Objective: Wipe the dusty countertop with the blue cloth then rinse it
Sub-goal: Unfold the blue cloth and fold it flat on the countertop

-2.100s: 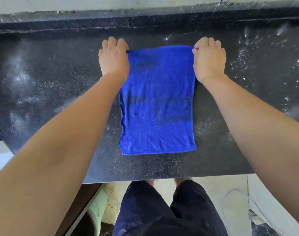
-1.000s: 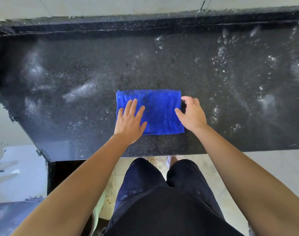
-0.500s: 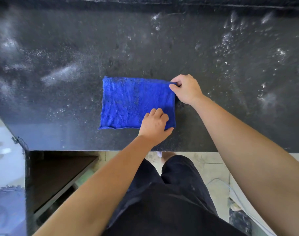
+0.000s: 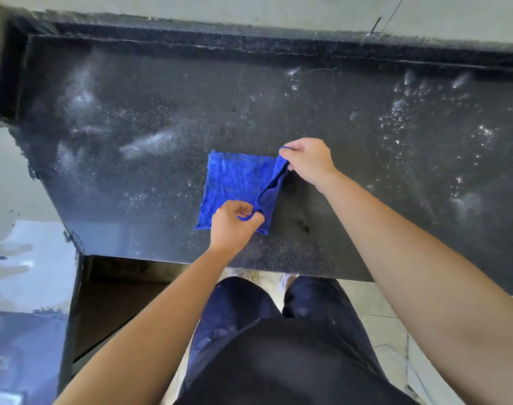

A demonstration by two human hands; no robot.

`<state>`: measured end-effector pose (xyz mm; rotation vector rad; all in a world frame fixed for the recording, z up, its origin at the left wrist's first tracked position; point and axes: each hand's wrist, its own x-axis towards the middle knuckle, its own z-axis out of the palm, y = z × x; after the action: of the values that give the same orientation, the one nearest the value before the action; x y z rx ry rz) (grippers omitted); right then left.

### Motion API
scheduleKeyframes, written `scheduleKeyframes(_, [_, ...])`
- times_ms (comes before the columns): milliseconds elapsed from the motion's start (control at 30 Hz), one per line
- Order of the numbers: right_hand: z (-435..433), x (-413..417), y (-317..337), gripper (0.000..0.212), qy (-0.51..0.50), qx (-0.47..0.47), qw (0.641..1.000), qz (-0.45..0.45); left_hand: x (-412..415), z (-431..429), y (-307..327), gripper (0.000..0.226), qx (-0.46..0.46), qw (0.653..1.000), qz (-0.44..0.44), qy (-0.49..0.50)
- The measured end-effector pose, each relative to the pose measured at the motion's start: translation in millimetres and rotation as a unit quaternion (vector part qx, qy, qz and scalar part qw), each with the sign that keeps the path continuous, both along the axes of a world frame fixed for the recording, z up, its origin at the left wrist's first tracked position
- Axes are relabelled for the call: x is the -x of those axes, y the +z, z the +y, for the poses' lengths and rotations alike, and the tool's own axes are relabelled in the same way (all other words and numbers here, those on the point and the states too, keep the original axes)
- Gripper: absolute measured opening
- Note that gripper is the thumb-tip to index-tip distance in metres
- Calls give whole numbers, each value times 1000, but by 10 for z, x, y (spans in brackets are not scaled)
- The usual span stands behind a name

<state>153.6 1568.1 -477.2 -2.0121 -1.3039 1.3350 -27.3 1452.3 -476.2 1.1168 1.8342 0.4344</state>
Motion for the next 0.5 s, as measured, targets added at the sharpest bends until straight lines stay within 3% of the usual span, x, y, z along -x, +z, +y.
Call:
scheduleKeyframes(167, [74, 827, 119, 21, 57, -5, 997, 43, 597, -110, 2, 16, 31, 995, 0, 96])
scheduleKeyframes(267, [89, 1138, 22, 31, 77, 57, 991, 93, 878, -130, -142, 26, 57, 991, 44, 109])
scheduleKeyframes(367, [30, 1103, -86, 24, 71, 42, 995, 48, 1082, -117, -258, 7, 65, 990, 108, 62])
scheduleKeyframes(433, [-38, 947, -130, 26, 62, 21, 998, -12, 1156, -19, -336, 31, 47, 989, 138, 25])
scheduleKeyframes(500, [-97, 772, -158, 33, 85, 11, 993, -80, 1150, 199, -336, 35, -9, 986, 166, -21])
